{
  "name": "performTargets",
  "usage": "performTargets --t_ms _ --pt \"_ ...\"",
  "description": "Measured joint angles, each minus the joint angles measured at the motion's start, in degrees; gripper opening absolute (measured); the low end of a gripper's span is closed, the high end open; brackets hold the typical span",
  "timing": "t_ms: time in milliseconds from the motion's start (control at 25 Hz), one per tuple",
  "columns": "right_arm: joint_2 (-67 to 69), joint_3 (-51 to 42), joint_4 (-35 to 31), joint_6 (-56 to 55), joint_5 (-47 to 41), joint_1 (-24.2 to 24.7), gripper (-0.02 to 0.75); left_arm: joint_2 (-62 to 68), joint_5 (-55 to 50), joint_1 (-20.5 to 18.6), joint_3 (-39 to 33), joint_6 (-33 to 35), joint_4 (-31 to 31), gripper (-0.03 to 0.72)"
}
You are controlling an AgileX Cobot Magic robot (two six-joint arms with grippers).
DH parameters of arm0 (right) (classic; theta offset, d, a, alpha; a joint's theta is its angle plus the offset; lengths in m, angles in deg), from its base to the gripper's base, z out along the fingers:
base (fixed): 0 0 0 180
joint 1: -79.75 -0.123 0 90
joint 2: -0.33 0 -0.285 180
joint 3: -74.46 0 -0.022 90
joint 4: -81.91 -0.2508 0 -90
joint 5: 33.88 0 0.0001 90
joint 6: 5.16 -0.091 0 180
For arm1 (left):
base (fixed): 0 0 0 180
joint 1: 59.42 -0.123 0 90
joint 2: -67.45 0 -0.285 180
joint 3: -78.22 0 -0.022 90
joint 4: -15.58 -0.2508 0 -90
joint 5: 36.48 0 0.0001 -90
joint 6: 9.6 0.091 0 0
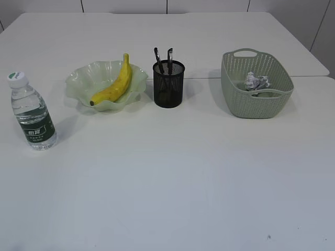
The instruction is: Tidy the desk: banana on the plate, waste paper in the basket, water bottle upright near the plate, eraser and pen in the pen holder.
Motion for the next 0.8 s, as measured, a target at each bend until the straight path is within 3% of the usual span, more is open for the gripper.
performTargets --t_ms 360,800 --pt "0.0 0.0 0.0 0.0 0.0 12.3 0.397 0.0 0.0 0.0 0.0 0.0 0.0 0.465" --pt "0.0 0.0 0.0 0.1 0.0 13.1 0.397 0.0 0.0 -2.8 0.0 0.0 0.0 0.465"
